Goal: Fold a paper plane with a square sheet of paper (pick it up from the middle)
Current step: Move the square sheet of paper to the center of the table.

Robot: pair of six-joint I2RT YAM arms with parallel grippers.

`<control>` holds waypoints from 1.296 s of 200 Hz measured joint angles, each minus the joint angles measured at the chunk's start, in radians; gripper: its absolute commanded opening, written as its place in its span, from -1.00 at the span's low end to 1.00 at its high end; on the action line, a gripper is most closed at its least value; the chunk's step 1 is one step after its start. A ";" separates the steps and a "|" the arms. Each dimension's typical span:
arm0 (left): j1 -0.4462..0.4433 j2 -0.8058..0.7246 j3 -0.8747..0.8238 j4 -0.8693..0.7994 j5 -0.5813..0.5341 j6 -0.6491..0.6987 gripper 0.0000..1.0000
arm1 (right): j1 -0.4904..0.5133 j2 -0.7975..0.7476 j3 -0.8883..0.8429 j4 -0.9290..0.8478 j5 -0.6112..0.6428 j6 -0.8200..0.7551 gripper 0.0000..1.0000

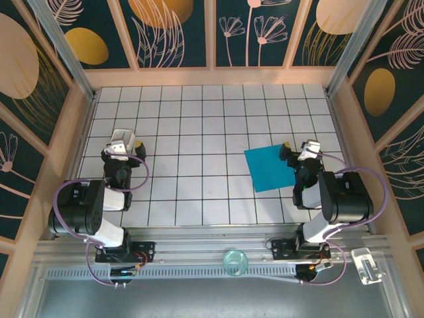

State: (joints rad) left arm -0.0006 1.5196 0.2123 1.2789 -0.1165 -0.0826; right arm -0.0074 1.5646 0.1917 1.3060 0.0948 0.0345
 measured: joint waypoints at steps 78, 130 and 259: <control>0.000 -0.064 0.028 -0.114 -0.061 -0.019 0.98 | -0.002 -0.051 0.027 -0.097 0.022 0.006 0.99; 0.002 -0.331 0.209 -0.442 -0.141 -0.213 0.98 | -0.031 -0.340 0.303 -0.594 0.107 0.159 0.89; -0.432 -0.247 0.522 -1.130 0.035 -0.501 0.98 | 0.355 -0.199 0.492 -1.483 -0.046 0.324 0.14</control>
State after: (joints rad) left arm -0.4328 1.2728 0.7345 0.1490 -0.0818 -0.5838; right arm 0.3477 1.3655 0.6842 -0.1768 0.0486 0.3584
